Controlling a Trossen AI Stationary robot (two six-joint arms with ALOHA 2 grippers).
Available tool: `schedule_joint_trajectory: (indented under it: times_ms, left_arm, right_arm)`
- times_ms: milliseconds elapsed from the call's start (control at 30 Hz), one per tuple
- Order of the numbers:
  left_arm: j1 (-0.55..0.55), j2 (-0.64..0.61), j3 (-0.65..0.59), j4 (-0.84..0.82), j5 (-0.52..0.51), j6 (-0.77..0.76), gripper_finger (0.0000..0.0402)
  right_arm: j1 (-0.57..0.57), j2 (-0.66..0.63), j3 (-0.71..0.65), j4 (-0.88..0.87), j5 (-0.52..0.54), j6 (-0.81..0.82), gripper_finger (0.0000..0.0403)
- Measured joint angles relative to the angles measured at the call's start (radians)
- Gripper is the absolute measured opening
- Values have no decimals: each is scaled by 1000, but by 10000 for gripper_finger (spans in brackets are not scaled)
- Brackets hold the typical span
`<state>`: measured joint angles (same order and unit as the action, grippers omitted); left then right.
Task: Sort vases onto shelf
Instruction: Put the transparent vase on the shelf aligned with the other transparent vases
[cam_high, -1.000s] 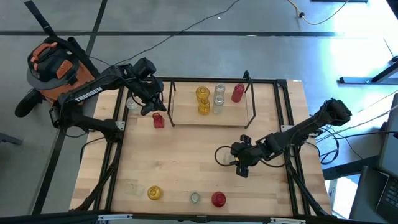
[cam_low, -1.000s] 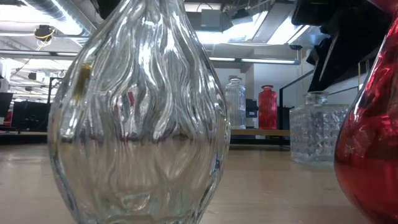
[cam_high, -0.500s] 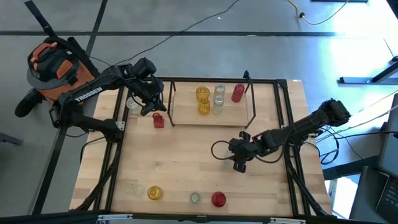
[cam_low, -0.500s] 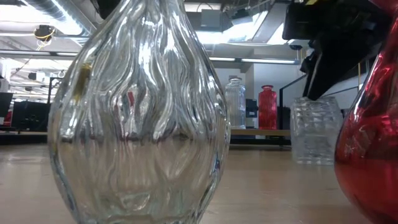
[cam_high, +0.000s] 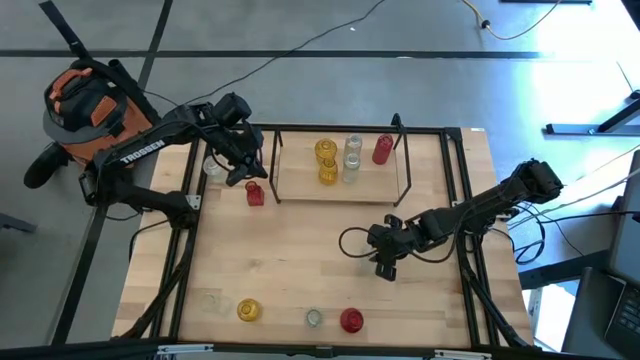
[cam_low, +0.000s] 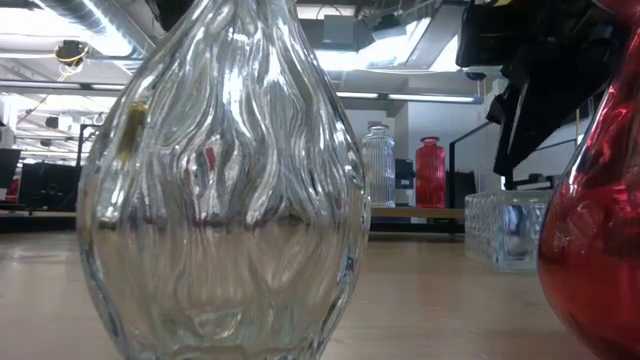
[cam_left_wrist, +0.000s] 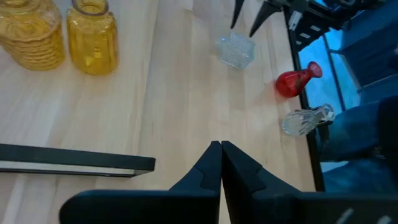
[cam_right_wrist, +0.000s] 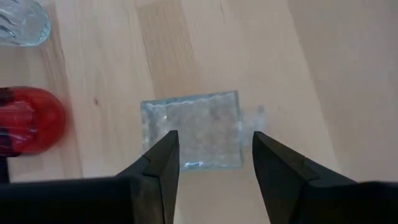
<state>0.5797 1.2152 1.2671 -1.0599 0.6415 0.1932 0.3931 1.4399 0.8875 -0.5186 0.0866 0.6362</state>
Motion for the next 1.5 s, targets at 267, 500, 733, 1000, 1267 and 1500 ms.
schedule_joint_trajectory:
  times_ms: [267,500,733,1000,1267,1500]
  left_arm:
    - [0,0,0,0,-70,-52,0]
    - [0,0,0,0,-99,-53,0]
    - [0,0,0,14,-96,-58,0]
    - [0,0,1,50,-20,-57,0]
    - [0,0,1,54,-19,-26,0]
    - [0,0,1,72,-19,9,0]
  right_arm:
    - [25,-1,0,2,-38,579,161]
    - [85,-1,1,87,53,1113,161]
    - [19,40,2,115,45,1302,184]
    - [-39,64,2,158,-61,1305,293]
    - [-54,64,38,41,-204,1388,338]
    - [-64,64,94,-145,-152,1400,319]
